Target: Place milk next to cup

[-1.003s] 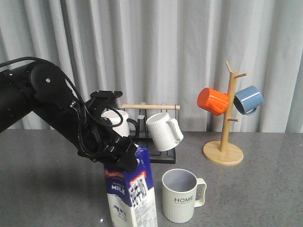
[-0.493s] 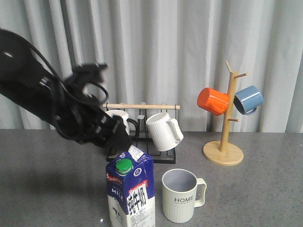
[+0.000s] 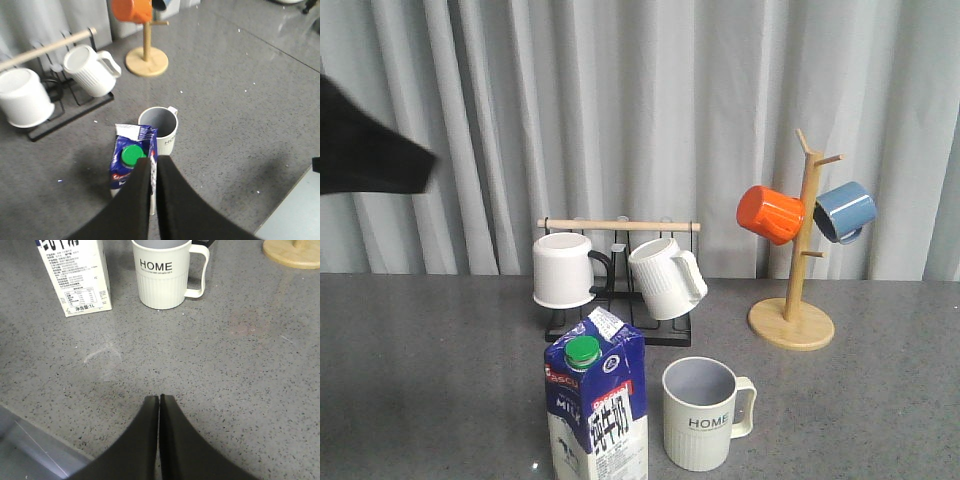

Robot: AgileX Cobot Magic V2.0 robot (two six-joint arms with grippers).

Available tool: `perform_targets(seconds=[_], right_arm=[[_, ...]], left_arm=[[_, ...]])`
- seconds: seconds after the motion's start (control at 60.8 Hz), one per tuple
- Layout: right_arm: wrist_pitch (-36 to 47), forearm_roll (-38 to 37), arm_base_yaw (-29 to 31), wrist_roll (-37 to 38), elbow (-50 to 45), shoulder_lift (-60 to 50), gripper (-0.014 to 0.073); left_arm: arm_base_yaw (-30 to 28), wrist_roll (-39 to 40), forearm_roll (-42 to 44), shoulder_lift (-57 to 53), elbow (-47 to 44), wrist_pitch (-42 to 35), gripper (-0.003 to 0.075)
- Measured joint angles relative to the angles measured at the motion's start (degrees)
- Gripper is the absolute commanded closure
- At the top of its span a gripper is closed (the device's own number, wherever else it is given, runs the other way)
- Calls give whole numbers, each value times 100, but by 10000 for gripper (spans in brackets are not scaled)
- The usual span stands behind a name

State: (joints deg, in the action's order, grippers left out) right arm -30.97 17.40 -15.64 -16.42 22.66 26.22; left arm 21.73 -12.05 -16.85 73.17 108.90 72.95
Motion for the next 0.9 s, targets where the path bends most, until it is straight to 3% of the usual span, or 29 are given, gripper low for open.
perform_targets(seconds=[0.115, 0.395, 0.641, 0.904], right_arm=[[2, 0, 0, 6, 0, 0, 599], [2, 0, 0, 17, 0, 0, 599], [2, 0, 0, 17, 0, 0, 599], [2, 5, 0, 17, 0, 0, 599]], left_arm=[[0, 37, 308, -770, -634, -243, 728], [0, 533, 1001, -2665, -3143, -1927, 728], [0, 566, 1018, -3622, -4540, -1638, 728], [0, 566, 1283, -3901, -4793, -1204, 728]])
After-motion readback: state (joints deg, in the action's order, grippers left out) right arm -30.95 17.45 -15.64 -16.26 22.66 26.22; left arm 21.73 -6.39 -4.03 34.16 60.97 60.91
